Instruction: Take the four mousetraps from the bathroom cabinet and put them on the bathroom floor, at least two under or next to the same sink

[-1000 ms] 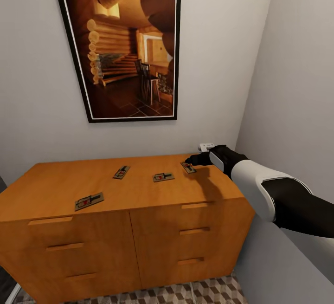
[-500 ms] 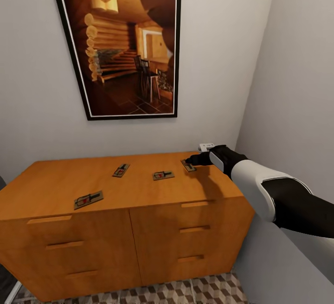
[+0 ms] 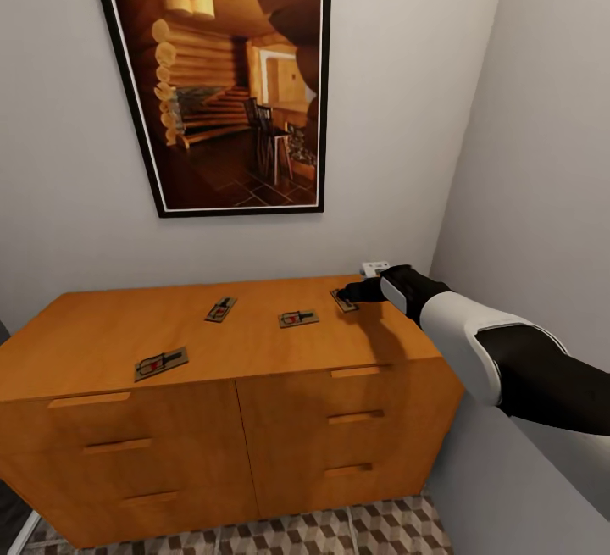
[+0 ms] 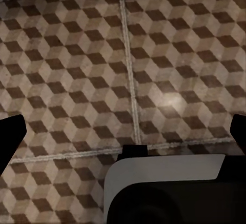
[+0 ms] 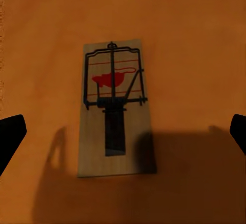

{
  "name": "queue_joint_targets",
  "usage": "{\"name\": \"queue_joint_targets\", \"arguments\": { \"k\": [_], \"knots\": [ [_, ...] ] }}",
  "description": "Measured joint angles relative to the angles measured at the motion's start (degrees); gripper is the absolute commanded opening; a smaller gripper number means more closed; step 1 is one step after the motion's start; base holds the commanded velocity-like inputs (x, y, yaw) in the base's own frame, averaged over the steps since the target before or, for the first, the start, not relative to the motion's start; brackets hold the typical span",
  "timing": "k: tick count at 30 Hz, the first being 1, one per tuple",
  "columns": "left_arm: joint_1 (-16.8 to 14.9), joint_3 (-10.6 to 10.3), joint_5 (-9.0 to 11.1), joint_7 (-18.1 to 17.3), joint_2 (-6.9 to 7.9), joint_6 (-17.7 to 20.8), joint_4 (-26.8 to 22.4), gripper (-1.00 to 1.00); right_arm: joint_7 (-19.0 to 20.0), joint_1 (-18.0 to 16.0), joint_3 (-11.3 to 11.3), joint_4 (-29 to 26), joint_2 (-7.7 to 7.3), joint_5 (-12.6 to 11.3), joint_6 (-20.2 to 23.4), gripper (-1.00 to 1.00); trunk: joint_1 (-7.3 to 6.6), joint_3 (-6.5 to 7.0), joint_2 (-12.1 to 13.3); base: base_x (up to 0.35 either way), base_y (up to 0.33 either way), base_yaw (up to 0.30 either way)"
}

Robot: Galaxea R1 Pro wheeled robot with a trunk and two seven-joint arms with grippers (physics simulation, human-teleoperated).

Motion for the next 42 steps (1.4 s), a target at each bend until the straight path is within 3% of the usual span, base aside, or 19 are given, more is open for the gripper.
{"name": "queue_joint_targets", "arguments": {
  "k": [18,42],
  "knots": [
    [0.0,0.0,0.0,0.0,-0.02,0.0,0.3,1.0,-0.1,0.0,0.1,0.0,1.43,0.2,0.0,1.0,0.0,-0.02,0.0,0.0,0.0,0.0],
    [0.0,0.0,0.0,0.0,-0.02,0.0,0.3,1.0,0.1,0.0,0.0,0.0,0.97,0.2,-0.1,1.0,0.0,-1.22,0.0,0.0,0.0,-0.053]
  ]
}}
